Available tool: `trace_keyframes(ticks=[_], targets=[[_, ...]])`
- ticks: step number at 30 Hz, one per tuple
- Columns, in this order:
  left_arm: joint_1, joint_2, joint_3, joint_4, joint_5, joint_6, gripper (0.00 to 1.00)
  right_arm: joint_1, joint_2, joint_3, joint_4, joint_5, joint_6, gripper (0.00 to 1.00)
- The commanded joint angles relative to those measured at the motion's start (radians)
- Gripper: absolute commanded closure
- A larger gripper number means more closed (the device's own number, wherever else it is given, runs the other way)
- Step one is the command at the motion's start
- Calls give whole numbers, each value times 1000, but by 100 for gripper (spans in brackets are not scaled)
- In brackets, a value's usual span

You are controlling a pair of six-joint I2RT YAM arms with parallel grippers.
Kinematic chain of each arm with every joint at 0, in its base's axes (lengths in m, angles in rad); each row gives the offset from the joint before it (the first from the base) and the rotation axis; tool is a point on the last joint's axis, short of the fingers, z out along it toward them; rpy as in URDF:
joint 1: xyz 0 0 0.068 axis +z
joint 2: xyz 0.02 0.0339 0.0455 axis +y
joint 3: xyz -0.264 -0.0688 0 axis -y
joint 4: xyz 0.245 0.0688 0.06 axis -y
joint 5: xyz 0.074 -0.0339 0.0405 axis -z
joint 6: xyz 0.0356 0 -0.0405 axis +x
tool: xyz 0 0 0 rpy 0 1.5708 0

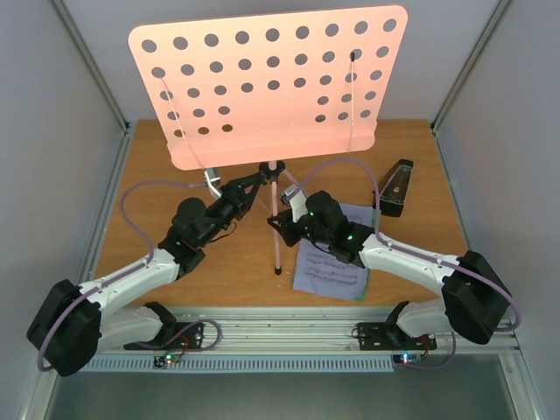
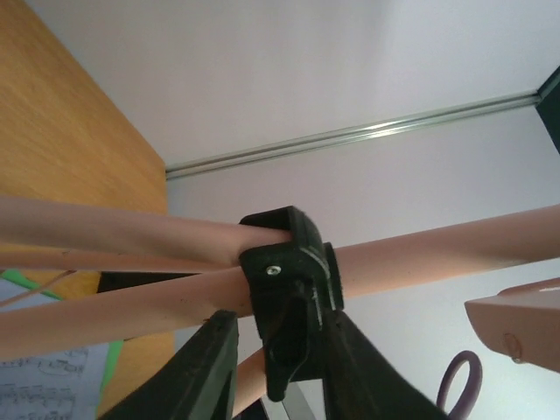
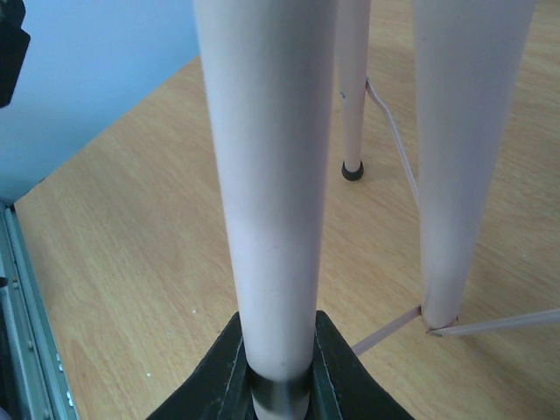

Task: Pack up the instrument practice props

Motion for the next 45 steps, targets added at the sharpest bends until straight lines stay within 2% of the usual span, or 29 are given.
trace_keyframes(ticks=[1,5,8,10,13,14,16,18,21,25,28,32,40,45], targets=[[7,-24,16,-28,30,41,62,15,-30,-11,-11,-42,29,99],[24,-105,27,-153,-24,182,40,14,-43,-14,-19,-35,24,99],[28,-215,7,-255,-128,324,32,14,-46,-16,-16,-36,26,99],[28,-276,-11,-276,-164,456,31,14,-45,-16,-14,-37,27,99],[27,-340,-54,-235,-143,791,31,14,-43,-16,-10,-42,28,99],[27,-353,-71,-213,-121,940,32,14,-42,-16,-9,-42,29,99],[23,-359,-116,-143,-44,1132,34,14,-40,-15,-5,-44,30,99],[15,-353,-149,-79,57,1316,34,14,-38,-16,-2,-44,30,99],[-12,-318,-151,-72,159,1542,34,14,-36,-15,-4,-42,29,99],[-59,-260,-140,-43,142,1719,31,14,-40,-13,-12,-37,23,99],[-91,-222,-135,-15,72,1875,29,14,-49,-14,-20,-33,19,99],[-112,-184,-111,-1,20,2010,28,14,-59,-17,-27,-26,14,99],[-115,-152,-47,12,-2,2099,33,14,-52,-18,-21,-33,18,99],[-113,-113,8,-42,0,2144,36,14,-55,-18,-21,-36,18,99]])
